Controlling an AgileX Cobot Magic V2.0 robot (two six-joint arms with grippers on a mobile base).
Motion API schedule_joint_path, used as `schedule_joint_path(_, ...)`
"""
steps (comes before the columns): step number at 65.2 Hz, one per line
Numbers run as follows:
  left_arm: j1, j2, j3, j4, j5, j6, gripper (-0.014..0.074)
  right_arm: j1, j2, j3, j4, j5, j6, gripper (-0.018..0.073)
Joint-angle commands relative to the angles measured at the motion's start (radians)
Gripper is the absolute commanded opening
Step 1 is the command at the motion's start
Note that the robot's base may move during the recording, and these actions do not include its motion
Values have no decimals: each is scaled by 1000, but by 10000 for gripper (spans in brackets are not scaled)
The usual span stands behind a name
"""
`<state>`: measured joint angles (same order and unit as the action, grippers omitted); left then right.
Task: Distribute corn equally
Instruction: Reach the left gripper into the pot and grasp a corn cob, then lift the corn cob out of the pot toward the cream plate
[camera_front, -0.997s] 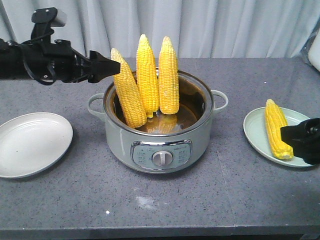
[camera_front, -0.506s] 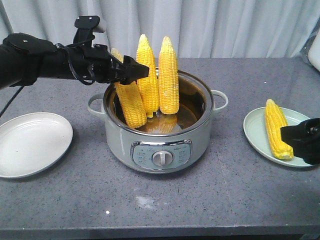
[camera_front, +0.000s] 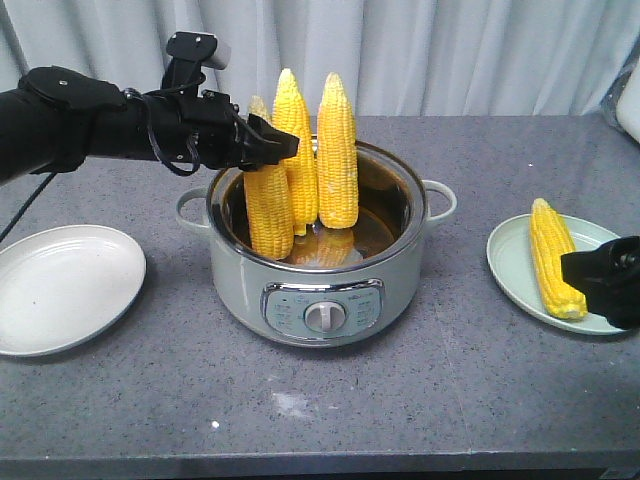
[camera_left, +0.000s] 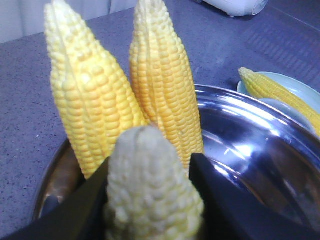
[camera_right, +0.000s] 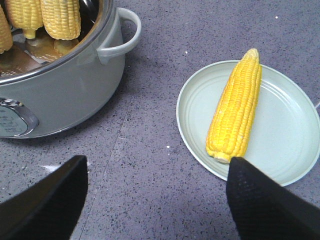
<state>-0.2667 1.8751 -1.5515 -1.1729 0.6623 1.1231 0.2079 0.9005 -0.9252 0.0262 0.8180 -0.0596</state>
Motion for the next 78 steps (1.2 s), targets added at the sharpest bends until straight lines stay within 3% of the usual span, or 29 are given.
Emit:
schedule_joint_path(1,-6,-51,-33,-48,9,6,192,-3,-11,-23,-3,-61,-7,560)
schedule_joint_path(23,-6,-103,-34,-48,39,7,202,-3,-11,-23,-3,-61,-7,560)
schedule_joint_path(58,-3,-358,-34,-33,-6,8,203,-3,-11,-23,-3,-61,-7,560)
schedule_joint_path(69,-3,-443,-34,140,-18,-19,206,-3,-11,-23,-3,-61,-7,560)
schedule_joint_path(78,-3,-491,-34,384,-18,-201,212,-3,-11,-23,-3,-61,-7,560)
